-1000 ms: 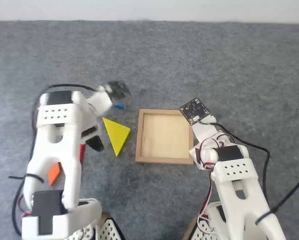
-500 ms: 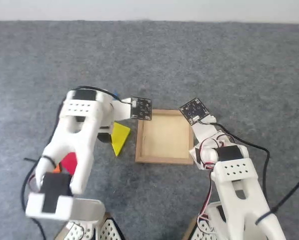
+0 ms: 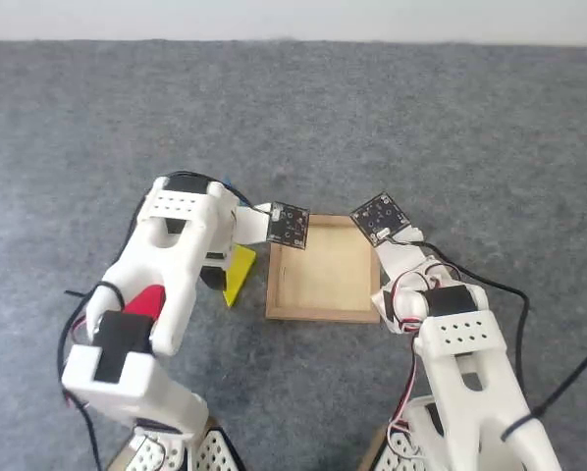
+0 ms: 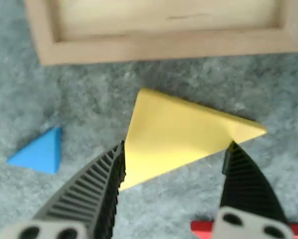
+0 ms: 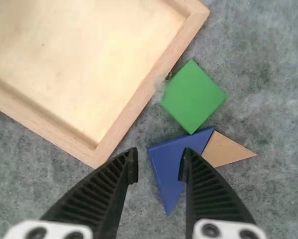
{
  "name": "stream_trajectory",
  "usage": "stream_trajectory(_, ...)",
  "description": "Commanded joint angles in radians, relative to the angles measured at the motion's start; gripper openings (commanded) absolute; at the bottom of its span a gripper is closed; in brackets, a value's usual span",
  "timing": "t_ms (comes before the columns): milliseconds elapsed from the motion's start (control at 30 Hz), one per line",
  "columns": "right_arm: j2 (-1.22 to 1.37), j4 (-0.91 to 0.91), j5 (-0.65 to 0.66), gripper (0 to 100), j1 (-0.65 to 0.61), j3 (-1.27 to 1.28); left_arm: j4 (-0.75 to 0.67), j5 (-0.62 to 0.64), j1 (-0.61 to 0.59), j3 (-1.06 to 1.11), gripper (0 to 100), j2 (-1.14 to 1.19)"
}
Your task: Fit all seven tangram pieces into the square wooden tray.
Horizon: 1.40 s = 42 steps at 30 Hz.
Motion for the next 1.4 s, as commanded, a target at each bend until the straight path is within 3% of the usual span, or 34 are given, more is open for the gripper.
stream_trajectory(0, -0.002, -0.019, 0.012, 15.4, -0.004, -0.012, -0.015, -0.015, 0.015, -0.085, 30, 0.037)
stream_trajectory(300, -0.002, -0.038, 0.012, 15.4, -0.004, -0.009, 0.11, -0.086, -0.034, -0.24, 30, 0.135)
stream_trajectory(833, -0.002, -0.039, 0.012, 15.4, -0.005, -0.009, 0.328, -0.081, -0.075, -0.16, 30, 0.137)
stream_trajectory(967, -0.002, -0.038, 0.012, 15.4, -0.005, -0.009, 0.324, 0.015, -0.089, -0.183, 30, 0.135)
stream_trajectory(1167, -0.002, -0.038, 0.012, 15.4, -0.005, -0.009, 0.324, 0.02, -0.043, -0.295, 30, 0.135)
stream_trajectory(1367, -0.002, -0.039, 0.012, 15.4, -0.005, -0.009, 0.163, 0.107, 0.063, -0.389, 30, 0.147)
